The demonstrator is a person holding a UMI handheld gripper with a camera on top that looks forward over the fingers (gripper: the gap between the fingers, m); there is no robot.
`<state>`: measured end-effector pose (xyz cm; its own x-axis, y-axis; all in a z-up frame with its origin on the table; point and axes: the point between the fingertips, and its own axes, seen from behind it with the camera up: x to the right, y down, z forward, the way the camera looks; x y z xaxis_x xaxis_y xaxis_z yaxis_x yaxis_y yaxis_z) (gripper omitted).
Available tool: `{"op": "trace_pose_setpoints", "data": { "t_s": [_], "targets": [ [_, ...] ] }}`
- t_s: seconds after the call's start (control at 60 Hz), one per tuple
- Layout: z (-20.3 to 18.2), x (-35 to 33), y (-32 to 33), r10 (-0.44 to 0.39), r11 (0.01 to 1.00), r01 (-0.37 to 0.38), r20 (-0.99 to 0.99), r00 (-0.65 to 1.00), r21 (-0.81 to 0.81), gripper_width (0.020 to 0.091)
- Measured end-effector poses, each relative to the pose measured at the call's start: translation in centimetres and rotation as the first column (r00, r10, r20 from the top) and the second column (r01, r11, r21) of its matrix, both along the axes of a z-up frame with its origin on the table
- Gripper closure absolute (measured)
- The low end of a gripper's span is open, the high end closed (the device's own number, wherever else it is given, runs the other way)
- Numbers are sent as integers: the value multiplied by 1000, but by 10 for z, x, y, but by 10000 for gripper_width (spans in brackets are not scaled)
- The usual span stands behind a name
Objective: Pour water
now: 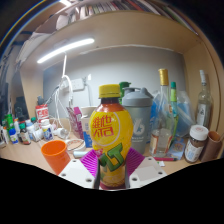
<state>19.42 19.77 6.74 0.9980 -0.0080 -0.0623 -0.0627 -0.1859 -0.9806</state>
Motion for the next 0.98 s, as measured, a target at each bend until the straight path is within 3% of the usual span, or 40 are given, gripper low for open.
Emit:
{"op": "trace_pose_setpoints", "data": {
  "t_s": [0.25, 0.4, 0.5, 0.567, 0.983],
  "targets": [
    [-3, -3, 0, 15, 1000, -15, 10, 1000, -21, 718],
    [-4, 1, -2, -3, 999, 3, 11, 1000, -42, 561],
    [-15, 6, -12, -26, 994, 28, 21, 999, -101, 352],
    [-15, 8, -24, -33, 993, 37, 40, 999, -113, 254],
    [30, -33, -211, -45, 995, 52, 78, 996, -83, 256]
  ]
}}
